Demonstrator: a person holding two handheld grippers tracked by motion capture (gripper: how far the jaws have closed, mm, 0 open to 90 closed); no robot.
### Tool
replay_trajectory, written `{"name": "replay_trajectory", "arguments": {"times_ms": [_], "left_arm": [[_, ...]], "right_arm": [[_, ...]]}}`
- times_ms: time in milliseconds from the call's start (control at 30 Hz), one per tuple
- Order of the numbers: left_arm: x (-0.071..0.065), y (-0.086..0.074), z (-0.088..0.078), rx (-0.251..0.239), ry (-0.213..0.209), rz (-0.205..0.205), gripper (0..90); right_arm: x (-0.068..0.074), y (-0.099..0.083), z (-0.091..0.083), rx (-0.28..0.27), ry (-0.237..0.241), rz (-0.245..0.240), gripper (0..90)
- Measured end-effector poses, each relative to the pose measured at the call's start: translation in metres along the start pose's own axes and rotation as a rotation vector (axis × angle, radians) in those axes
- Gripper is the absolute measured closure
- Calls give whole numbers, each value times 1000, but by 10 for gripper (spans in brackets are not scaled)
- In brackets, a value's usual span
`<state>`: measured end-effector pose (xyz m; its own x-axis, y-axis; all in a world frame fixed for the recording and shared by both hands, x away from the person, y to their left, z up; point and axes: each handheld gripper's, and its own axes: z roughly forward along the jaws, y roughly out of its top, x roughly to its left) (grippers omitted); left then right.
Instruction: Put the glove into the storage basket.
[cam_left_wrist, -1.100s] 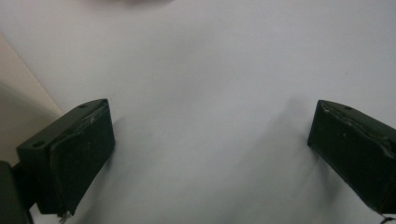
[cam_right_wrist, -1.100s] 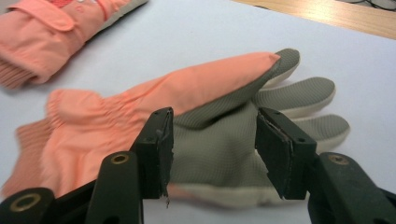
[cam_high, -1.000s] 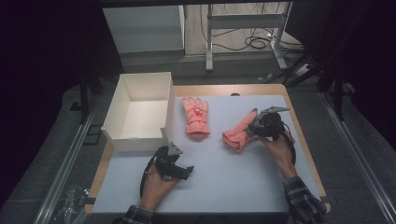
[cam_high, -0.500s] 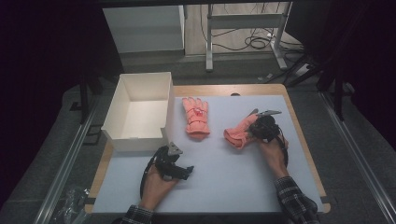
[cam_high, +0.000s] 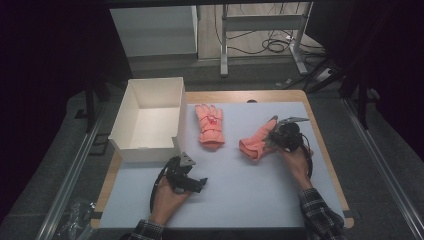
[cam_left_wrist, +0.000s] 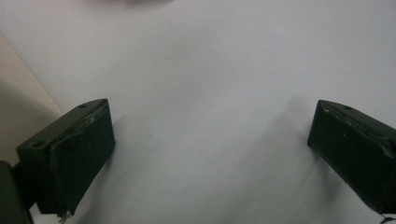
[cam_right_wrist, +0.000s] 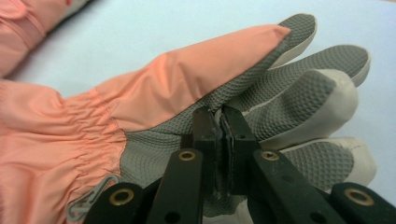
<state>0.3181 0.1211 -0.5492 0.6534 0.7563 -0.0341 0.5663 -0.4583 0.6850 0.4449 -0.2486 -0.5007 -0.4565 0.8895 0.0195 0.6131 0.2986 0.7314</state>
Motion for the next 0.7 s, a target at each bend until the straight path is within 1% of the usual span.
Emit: {"name": "replay_trajectory", "arguments": {"times_ms": [200,233,300,367,400,433,500,533,567,600,633,667,700], "left_arm": [[0,0,0,0,0,-1,5],[0,0,0,0,0,0,5],[0,0,0,0,0,0,5],[0,0,0,1,0,0,5],[0,0,0,1,0,0,5],[0,0,0,1,0,0,5],[0,0,0,-1,0,-2,5],[0,0,0,-1,0,-2,5],[0,0,0,-2,0,-3,5],[0,0,0,0,0,-3,5],[0,0,0,-1,0,-4,5],[0,0,0,-1,0,-5,5],[0,0,0,-1,0,-5,5]], "right_arm": [[0,4,-10,-21,34,-19,856],[0,6,-15,-26,50,-26,857],[0,6,-16,-29,58,-30,857],[1,10,-27,-46,103,-53,857],[1,10,-27,-46,103,-53,857],[3,11,-32,-48,130,-70,857],[4,13,-38,-49,173,-86,857],[4,13,-38,-49,173,-86,857],[6,14,-44,-49,221,-120,857],[6,14,-44,-49,221,-120,857],[6,14,-46,-47,235,-136,857],[8,13,-49,-42,253,-165,857],[10,12,-53,-37,286,-196,857]]}}
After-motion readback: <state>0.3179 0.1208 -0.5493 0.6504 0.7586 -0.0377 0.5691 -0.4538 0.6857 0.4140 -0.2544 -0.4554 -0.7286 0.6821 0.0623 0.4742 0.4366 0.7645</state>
